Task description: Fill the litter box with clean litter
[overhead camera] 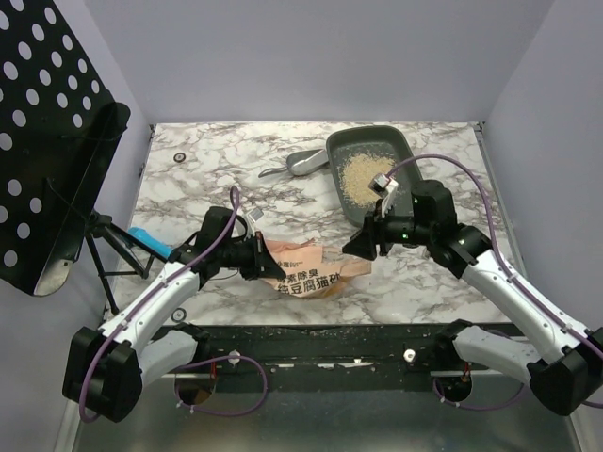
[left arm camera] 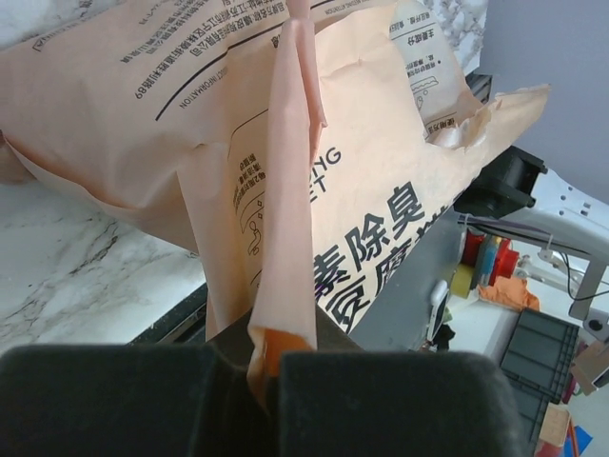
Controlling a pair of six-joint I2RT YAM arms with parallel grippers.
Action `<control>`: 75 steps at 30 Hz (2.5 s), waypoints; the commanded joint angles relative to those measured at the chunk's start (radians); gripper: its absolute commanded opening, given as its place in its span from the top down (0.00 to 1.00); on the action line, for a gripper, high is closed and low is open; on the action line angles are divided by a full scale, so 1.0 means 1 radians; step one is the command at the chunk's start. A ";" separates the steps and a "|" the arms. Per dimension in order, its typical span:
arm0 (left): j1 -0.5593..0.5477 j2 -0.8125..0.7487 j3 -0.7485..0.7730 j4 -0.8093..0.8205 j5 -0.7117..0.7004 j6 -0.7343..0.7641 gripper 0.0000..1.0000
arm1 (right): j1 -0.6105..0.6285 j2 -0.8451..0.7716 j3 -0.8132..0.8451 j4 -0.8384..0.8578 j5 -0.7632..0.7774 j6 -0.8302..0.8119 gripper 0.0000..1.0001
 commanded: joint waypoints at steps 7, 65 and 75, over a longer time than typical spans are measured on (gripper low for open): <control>0.029 0.021 0.045 -0.093 -0.090 0.053 1.00 | 0.310 -0.036 0.092 -0.120 0.009 -0.506 0.40; 0.087 -0.311 0.223 0.074 -0.262 0.326 0.58 | 0.362 0.087 -0.045 -0.084 0.294 -0.676 1.00; -0.150 -0.239 0.126 0.379 0.090 0.399 0.46 | 0.259 0.069 -0.014 -0.136 0.121 -0.578 1.00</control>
